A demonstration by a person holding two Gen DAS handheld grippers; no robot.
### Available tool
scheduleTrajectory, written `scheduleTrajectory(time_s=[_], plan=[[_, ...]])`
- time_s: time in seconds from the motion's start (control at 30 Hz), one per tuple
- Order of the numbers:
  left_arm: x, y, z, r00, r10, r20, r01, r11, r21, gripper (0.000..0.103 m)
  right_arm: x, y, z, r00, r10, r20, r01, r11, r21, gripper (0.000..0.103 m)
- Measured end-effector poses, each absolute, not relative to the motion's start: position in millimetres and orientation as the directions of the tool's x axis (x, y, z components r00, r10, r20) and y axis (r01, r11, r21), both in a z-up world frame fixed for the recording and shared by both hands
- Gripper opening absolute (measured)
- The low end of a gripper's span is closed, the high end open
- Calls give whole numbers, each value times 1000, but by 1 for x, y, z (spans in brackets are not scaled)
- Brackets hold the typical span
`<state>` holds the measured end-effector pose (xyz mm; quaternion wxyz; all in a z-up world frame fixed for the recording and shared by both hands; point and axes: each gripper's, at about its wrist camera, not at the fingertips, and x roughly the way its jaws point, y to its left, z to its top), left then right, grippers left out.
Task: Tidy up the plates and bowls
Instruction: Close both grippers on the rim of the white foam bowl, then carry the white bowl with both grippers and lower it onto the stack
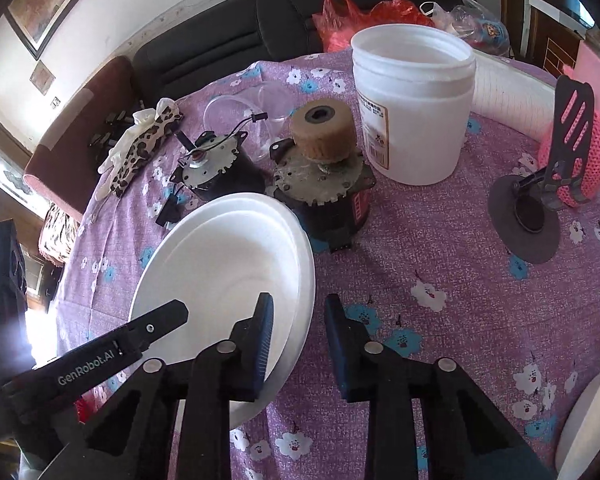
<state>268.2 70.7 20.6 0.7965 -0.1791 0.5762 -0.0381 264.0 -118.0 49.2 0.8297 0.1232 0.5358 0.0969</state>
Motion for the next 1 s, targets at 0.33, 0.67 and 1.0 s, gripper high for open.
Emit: scheduleTrajectory(time_s=[0.33, 0.67, 1.0], plan=[[237, 72, 51, 406, -251, -878, -116, 939, -322, 19, 241, -118, 63, 444, 317, -838, -52, 943, 329, 16], [151, 115, 95, 533, -290, -795, -140, 896, -422, 19, 179, -85, 118, 517, 343, -785, -165, 939, 302, 16], [59, 184, 139, 685, -168, -709, -183, 902, -391, 19, 106, -5, 154, 513, 420, -748, -335, 901, 276, 17]])
